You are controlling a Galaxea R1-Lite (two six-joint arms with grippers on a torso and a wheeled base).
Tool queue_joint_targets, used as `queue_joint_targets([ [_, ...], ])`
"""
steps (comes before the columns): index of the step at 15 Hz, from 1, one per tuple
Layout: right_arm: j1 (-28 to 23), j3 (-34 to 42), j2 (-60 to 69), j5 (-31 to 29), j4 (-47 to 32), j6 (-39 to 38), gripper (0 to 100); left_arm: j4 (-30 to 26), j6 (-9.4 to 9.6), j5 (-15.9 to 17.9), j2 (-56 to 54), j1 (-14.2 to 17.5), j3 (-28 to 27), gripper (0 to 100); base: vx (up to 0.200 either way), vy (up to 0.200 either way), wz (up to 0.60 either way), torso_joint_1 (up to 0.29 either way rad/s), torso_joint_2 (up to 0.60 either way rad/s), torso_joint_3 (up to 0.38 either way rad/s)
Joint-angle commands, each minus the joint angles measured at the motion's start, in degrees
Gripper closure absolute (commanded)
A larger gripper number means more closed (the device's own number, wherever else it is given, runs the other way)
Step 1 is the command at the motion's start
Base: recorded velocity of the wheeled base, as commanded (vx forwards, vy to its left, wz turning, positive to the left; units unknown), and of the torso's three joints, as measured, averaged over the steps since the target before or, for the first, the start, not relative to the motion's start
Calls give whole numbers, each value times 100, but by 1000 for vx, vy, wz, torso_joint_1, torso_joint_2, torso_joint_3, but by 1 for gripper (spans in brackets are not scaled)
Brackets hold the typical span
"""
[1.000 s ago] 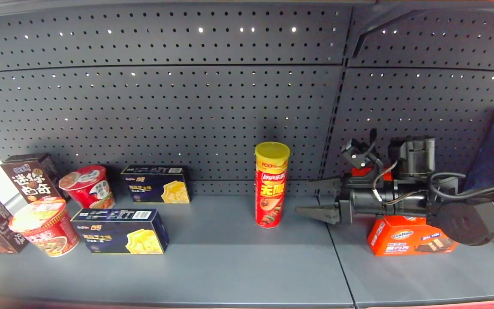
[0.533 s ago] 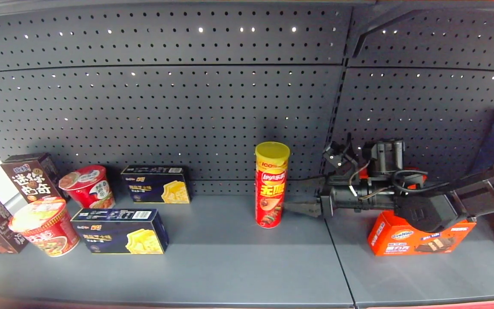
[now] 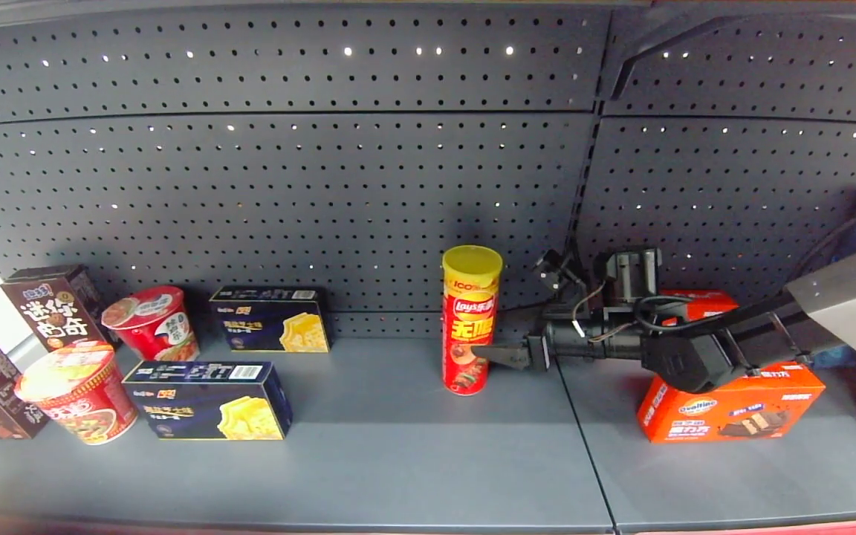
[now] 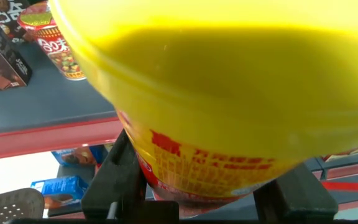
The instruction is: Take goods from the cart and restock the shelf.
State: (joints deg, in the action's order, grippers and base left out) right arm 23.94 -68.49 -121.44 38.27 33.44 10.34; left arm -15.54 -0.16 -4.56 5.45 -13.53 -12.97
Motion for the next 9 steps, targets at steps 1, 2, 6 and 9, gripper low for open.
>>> queue_joint_targets([
  [1, 49, -147, -222, -3, 22, -5, 0, -1, -2, -1, 9, 0, 31, 100, 0, 0, 0, 0, 0, 0],
  [2, 84, -227, -301, -21, 40, -5, 0, -1, -2, -1, 9, 0, 58, 100, 0, 0, 0, 0, 0, 0],
  [6, 242, -420, -635, -30, 453, -375, 0, -1, -2, -10, 9, 0, 67, 100, 0, 0, 0, 0, 0, 0],
  [9, 304, -429, -767, -21, 866, -533, 100, -1, 7, -10, 9, 0, 119, 100, 0, 0, 0, 0, 0, 0],
])
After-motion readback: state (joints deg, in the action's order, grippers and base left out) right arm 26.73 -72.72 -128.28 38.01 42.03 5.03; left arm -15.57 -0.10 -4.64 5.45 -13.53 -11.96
